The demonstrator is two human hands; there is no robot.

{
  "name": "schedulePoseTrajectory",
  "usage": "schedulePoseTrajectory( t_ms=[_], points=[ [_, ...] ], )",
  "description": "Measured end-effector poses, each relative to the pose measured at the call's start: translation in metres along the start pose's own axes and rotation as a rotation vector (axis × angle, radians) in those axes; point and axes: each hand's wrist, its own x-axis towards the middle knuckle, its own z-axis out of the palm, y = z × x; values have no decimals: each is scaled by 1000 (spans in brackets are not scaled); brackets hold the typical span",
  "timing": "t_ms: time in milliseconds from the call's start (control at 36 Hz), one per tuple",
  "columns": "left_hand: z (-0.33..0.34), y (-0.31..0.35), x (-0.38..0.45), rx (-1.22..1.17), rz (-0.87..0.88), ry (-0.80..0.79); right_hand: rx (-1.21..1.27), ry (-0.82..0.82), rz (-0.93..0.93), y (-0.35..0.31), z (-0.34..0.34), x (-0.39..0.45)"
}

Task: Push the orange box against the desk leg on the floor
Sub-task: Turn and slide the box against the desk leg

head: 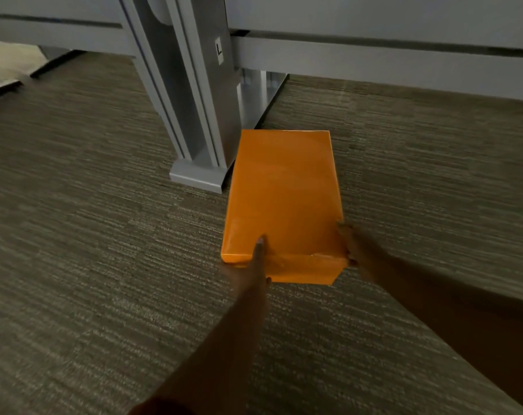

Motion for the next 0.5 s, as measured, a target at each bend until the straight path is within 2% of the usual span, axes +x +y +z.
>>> schedulePoseTrajectory(
  t_ms=[111,194,361,500],
  points=[
    [-5,9,9,23,72,-24,57,-115,-31,-3,3,-1],
    [-7,16,13,29,94,-9,57,-141,-20,-7,5,-3],
    [-18,28,28,100,111,-57,-107,16,-158,-12,18,-6],
    [-29,38,43,137,134,-95,-170,41,-193,-12,28,-10]
  ],
)
